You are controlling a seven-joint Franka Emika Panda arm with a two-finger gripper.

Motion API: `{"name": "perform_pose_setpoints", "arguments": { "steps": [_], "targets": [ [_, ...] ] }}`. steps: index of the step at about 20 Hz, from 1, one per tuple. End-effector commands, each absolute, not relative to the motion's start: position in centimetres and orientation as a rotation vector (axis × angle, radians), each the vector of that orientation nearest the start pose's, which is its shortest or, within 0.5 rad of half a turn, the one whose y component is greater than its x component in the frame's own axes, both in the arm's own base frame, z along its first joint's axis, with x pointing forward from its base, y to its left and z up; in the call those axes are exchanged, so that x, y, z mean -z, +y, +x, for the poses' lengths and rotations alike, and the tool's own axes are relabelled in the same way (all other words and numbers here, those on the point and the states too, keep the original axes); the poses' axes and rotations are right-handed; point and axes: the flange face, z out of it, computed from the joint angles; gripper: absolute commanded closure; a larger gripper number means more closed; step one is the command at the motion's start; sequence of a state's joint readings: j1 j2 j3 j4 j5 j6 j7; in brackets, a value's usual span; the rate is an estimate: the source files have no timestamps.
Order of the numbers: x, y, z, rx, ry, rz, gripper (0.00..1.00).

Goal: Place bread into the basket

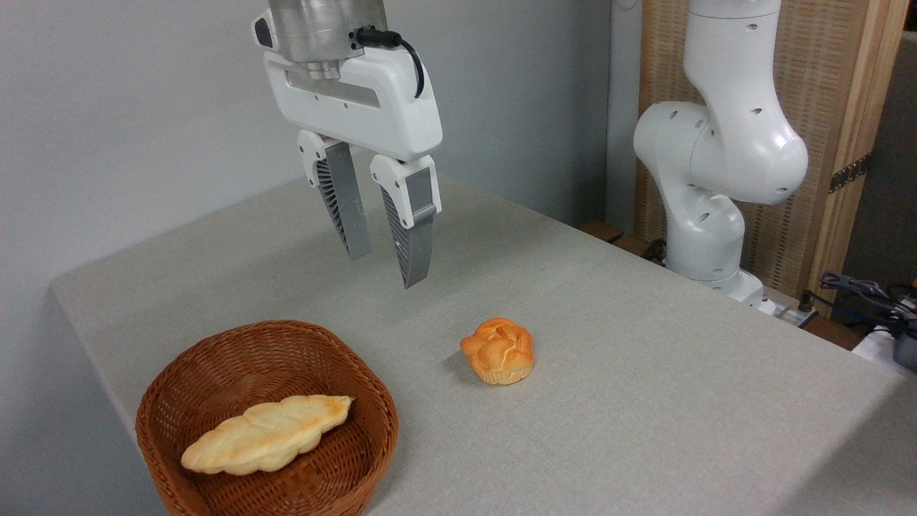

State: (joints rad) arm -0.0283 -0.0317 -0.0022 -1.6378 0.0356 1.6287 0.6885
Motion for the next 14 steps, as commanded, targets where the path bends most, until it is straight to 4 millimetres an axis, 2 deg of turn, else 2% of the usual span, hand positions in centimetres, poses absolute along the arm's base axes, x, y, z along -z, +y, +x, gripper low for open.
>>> {"name": "perform_pose_setpoints", "arguments": {
  "steps": [1, 14],
  "targets": [
    [-61.70, -0.98, 54.43, -0.005, 1.071, -2.908, 0.00],
    [-61.27, -0.91, 54.35, -0.018, 1.079, -2.910, 0.00]
  ]
}}
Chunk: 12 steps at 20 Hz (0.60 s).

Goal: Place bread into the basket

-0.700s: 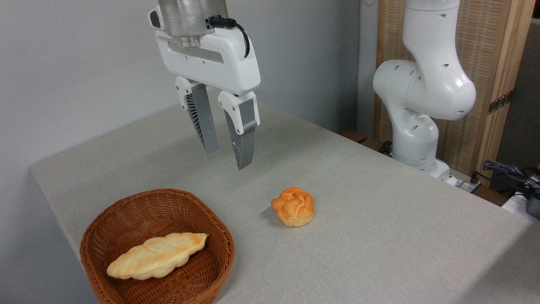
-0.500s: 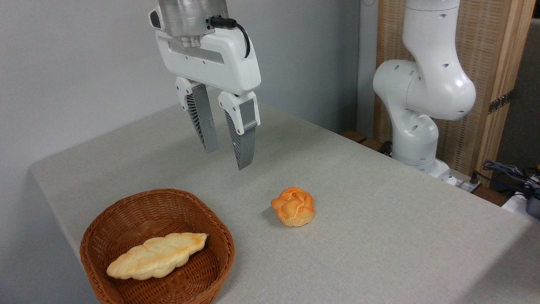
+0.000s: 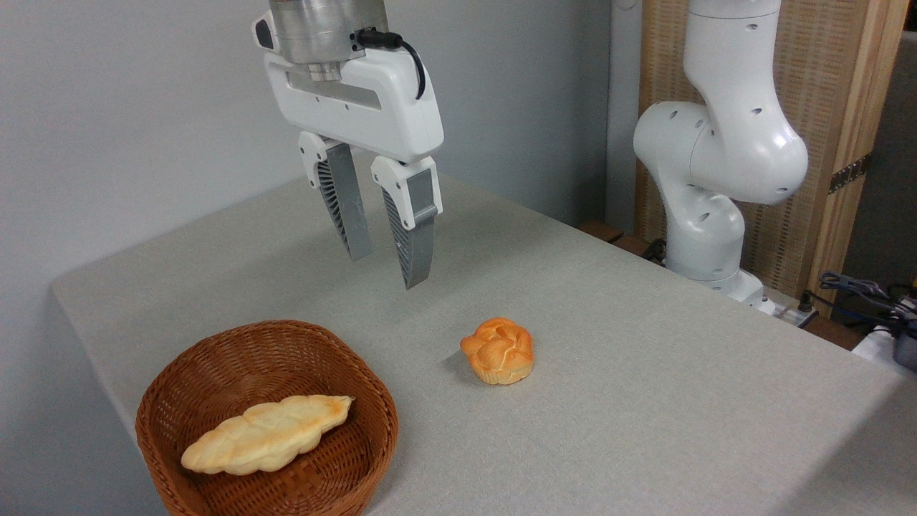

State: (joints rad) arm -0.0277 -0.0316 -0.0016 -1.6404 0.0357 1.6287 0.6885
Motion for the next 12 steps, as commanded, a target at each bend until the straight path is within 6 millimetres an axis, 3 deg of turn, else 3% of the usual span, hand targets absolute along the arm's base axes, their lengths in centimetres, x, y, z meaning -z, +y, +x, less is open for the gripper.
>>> {"name": "perform_pose_setpoints", "arguments": {
  "steps": [1, 12],
  "targets": [
    [-61.3, -0.9, 54.3, -0.018, 1.081, -2.909, 0.00],
    [-60.1, -0.8, 53.3, -0.043, 1.091, -2.910, 0.00]
  ]
}}
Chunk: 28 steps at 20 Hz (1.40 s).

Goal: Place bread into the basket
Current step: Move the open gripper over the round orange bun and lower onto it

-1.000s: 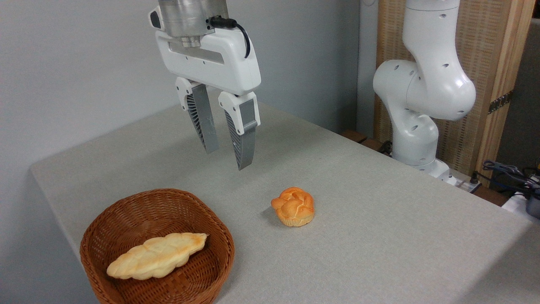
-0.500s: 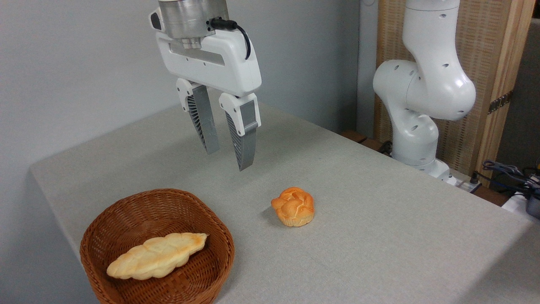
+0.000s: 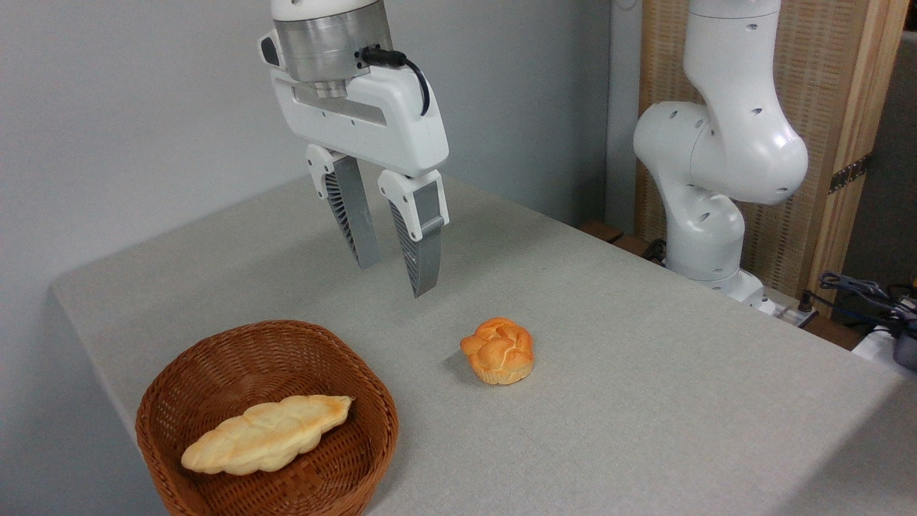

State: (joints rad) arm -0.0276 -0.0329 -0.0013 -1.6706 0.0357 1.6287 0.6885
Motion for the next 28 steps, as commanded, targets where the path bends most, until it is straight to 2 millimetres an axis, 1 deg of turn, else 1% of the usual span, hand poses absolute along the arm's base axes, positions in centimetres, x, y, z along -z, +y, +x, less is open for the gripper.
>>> {"name": "perform_pose_setpoints", "arguments": {
  "steps": [1, 3, 6, 9, 11, 13, 16, 19, 22, 23, 25, 28],
  "targets": [
    [-60.0, -0.8, 53.2, -0.048, 1.103, -2.907, 0.00],
    [-59.6, -0.3, 52.9, -0.062, 1.106, -2.908, 0.00],
    [-59.5, -0.2, 52.7, -0.061, 1.146, -2.892, 0.00],
    [-58.9, -0.1, 52.1, -0.071, 1.181, -2.879, 0.00],
    [-58.6, 0.0, 51.3, -0.083, 1.216, -2.869, 0.00],
    [-58.2, 0.7, 50.4, -0.093, 1.255, -2.859, 0.00],
    [-57.6, 0.8, 49.1, -0.110, 1.303, -2.846, 0.00],
    [-56.3, 0.5, 47.8, -0.149, 1.319, -2.852, 0.00],
    [-55.3, -0.7, 47.1, -0.174, 1.357, -2.841, 0.00],
    [-54.6, -0.8, 46.9, -0.173, 1.361, -2.838, 0.00],
    [-53.3, -0.7, 45.9, -0.140, 1.360, -2.833, 0.00],
    [-52.0, -0.7, 44.7, -0.094, 1.360, -2.823, 0.00]
  ]
}}
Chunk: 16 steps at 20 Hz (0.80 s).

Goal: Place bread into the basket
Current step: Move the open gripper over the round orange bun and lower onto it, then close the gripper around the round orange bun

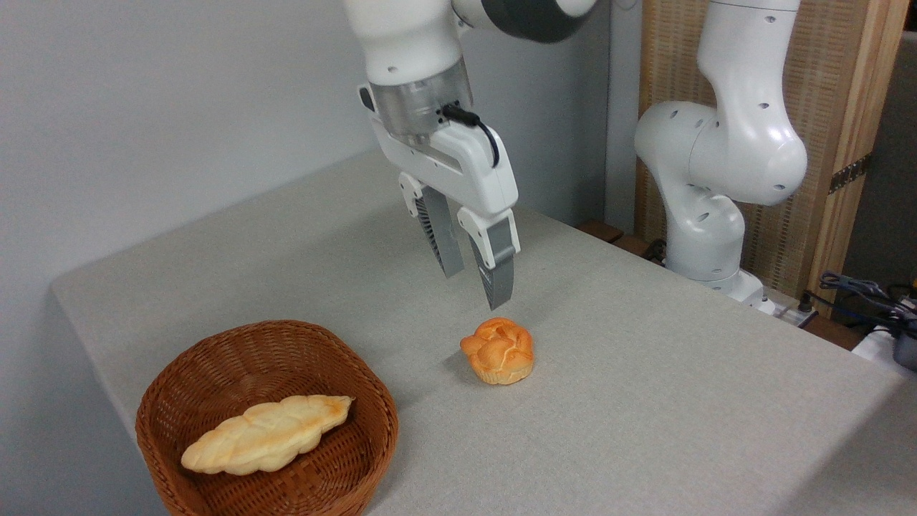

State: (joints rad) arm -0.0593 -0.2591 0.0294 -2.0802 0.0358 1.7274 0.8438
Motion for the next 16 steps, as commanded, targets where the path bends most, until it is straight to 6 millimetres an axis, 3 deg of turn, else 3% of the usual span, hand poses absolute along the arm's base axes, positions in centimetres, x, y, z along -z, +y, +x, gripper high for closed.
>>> {"name": "perform_pose_setpoints", "arguments": {
  "steps": [1, 6, 8, 16],
  "targets": [
    [-51.6, -0.7, 44.5, -0.107, 1.362, -2.826, 0.00],
    [-48.8, -0.8, 43.7, -0.083, 1.366, -2.822, 0.00],
    [-48.0, -1.7, 43.6, -0.082, 1.397, -2.808, 0.00],
    [-46.2, -2.2, 43.3, -0.119, 1.417, -2.814, 0.00]
  ]
}}
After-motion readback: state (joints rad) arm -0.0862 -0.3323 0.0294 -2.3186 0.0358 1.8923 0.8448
